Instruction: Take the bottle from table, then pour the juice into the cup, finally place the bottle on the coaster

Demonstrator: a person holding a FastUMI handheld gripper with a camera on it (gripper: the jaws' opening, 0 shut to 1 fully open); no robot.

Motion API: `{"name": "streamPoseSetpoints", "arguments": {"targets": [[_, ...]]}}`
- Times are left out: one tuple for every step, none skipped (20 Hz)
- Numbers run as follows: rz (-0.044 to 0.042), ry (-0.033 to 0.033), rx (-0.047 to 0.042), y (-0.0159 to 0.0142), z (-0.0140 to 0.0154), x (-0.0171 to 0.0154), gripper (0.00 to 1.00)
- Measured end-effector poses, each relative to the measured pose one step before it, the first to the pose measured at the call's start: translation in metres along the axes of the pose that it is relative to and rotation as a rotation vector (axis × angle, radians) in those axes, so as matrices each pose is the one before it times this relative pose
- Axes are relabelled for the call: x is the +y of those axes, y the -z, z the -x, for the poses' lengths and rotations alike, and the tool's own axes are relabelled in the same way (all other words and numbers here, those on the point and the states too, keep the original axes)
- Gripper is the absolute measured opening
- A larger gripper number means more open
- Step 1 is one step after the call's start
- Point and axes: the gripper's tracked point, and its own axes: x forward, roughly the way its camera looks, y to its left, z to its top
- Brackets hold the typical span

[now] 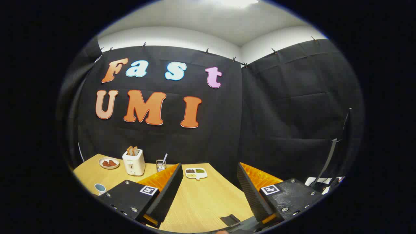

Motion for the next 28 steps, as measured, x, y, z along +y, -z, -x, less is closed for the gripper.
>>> {"name": "streamPoseSetpoints", "arguments": {"targets": [[-0.00229,-0.01029,-0.00092,-0.00013,0.00205,0.00326,0.99],[-0.00478,-0.00612,0.00019,0.00007,0.00019,0.00212,0.99],[-0.00143,-0.00591,0.00481,0.00133,0.00003,0.00120,0.99],[0.00330,0.00140,0.00329,0.00281,-0.00042,-0.00136,0.99],[0.01159,0.00452,0.00162,0.00123,-0.00063,-0.00139,0.99],[0.01371,0.00561,-0.00399,-0.00046,-0.00196,-0.00017,0.99],[0.00899,0.00439,0.00198,0.00008,-0.00094,0.00038,0.99],[0.00006,-0.00405,0.00058,0.00047,-0.00013,0.00065,0.99],[-0.00555,-0.00801,0.00096,-0.00019,-0.00046,0.00308,0.99],[-0.00755,-0.00612,0.00352,0.00108,-0.00037,0.00259,0.99],[-0.00569,-0.00630,0.00212,0.00049,-0.00116,0.00207,0.99],[-0.00028,-0.00417,0.00149,0.00176,-0.00128,0.00164,0.99],[0.00261,-0.00096,0.00324,0.00260,-0.00084,0.00030,0.99],[0.00200,-0.00149,0.00261,0.00195,-0.00103,0.00037,0.99],[-0.00032,-0.00431,0.00468,0.00215,-0.00054,0.00192,0.99],[-0.00478,-0.00432,0.00341,0.00169,0.00003,0.00101,0.99],[-0.00644,-0.00553,0.00266,0.00040,-0.00116,0.00214,0.99],[-0.00464,-0.00412,0.00474,0.00252,-0.00025,0.00097,0.99],[-0.00089,-0.00302,0.00383,0.00205,-0.00128,0.00116,0.99],[0.00093,-0.00650,0.00544,0.00323,-0.00185,0.00071,0.99],[-0.00120,-0.00733,0.00600,0.00108,0.00005,0.00376,0.99],[-0.00189,-0.01008,0.00350,0.00119,0.00024,0.00433,0.99],[-0.00047,-0.01124,0.00202,0.00123,-0.00001,0.00423,0.99],[0.00124,-0.00943,0.00126,0.00150,-0.00059,0.00448,0.99],[0.00088,-0.00925,0.00036,0.00241,-0.00075,0.00401,0.99],[-0.00053,-0.01174,0.00167,0.00309,-0.00105,0.00648,0.99],[-0.00249,-0.01473,0.00684,0.00486,-0.00093,0.00678,0.99],[-0.00714,-0.01721,0.00874,0.00657,-0.00082,0.00837,0.99]]}}
